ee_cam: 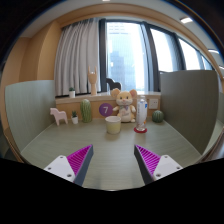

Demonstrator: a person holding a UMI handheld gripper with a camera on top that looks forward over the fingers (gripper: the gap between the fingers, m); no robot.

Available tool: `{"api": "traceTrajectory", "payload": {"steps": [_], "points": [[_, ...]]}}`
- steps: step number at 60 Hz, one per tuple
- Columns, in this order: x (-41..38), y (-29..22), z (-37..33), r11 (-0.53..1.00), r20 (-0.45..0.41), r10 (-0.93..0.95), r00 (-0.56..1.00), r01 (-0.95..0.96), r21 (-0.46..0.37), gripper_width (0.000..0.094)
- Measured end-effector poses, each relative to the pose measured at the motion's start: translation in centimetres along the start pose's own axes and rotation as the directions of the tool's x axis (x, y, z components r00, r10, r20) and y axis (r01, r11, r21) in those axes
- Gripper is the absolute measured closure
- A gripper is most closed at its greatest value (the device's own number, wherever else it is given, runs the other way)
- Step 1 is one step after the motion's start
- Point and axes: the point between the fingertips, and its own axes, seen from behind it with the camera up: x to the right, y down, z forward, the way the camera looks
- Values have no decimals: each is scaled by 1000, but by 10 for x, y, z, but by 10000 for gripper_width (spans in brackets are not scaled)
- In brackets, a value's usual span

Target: Pour water

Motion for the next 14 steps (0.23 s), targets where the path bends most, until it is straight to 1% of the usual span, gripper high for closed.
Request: {"api": "traceTrajectory", "payload": {"steps": [14], "points": [[1,-20,-18,999,-4,-21,1000,21,47,93]]}}
